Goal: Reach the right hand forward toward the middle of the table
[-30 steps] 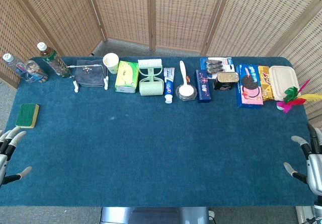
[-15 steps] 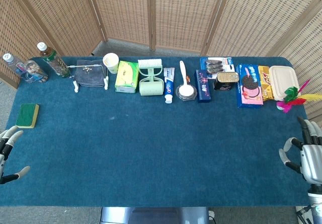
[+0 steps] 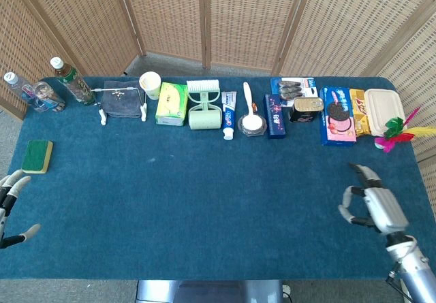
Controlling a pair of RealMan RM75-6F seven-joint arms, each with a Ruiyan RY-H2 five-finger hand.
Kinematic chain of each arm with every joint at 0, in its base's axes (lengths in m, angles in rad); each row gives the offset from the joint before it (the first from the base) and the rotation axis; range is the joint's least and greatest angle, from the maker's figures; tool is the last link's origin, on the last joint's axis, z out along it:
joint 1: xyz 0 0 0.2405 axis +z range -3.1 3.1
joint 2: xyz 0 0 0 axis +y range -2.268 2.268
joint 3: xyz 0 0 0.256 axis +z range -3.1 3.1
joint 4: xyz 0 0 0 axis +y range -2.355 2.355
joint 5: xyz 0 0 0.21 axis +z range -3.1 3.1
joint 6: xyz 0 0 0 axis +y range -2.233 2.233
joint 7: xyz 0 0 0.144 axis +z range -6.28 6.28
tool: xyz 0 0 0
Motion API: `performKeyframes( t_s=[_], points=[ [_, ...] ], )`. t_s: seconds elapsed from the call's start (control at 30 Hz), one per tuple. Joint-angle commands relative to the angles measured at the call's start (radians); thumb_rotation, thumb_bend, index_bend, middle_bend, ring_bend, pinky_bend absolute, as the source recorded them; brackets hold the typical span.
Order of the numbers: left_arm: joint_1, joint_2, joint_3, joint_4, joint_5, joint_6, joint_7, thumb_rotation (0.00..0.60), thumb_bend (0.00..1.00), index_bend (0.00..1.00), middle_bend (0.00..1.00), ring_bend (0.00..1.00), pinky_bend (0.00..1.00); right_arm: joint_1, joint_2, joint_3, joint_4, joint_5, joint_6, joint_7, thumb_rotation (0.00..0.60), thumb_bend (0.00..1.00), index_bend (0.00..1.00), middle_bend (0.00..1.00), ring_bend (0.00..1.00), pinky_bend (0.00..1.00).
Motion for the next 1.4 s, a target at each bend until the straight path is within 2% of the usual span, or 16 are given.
performKeyframes(
  t_s=[0.03,0.23,0.4,0.43,0.6,0.9,1.4],
  points=[
    [0.000,0.001,-0.002,0.000,-0.003,0.000,-0.001,0.600,0.11,0.06,0.00,0.00,0.00,0.093,-0.010,-0.031,-0.008,-0.053,-0.115,0.133,0.600,0.38,0.66,0.08,0.05,0.01],
    [-0.005,0.004,-0.006,0.001,-0.016,-0.013,-0.012,0.600,0.11,0.06,0.00,0.00,0.00,0.165,-0.058,-0.039,0.004,-0.086,-0.162,0.318,0.600,0.39,0.66,0.08,0.05,0.01],
    [-0.010,0.008,-0.008,0.005,-0.022,-0.024,-0.029,0.600,0.11,0.06,0.00,0.00,0.00,0.194,-0.100,-0.054,0.029,-0.139,-0.115,0.490,0.600,0.40,0.66,0.09,0.05,0.03],
    [-0.008,0.011,-0.010,0.007,-0.025,-0.019,-0.041,0.600,0.11,0.06,0.00,0.00,0.00,0.206,-0.118,-0.061,0.031,-0.173,-0.089,0.553,0.600,0.40,0.66,0.09,0.05,0.03],
    [-0.009,0.013,-0.008,0.010,-0.023,-0.023,-0.051,0.600,0.11,0.06,0.00,0.00,0.00,0.248,-0.146,-0.105,0.075,-0.251,-0.049,0.700,0.600,0.40,0.66,0.09,0.05,0.04],
    [-0.007,0.013,-0.008,0.007,-0.026,-0.022,-0.048,0.600,0.11,0.06,0.00,0.00,0.00,0.328,-0.208,-0.135,0.107,-0.313,-0.017,0.816,0.600,0.40,0.66,0.09,0.05,0.04],
    [-0.007,0.014,-0.012,0.009,-0.038,-0.028,-0.054,0.600,0.11,0.06,0.00,0.00,0.00,0.438,-0.259,-0.158,0.087,-0.344,0.023,0.843,0.600,0.40,0.66,0.09,0.05,0.04]
  ],
)
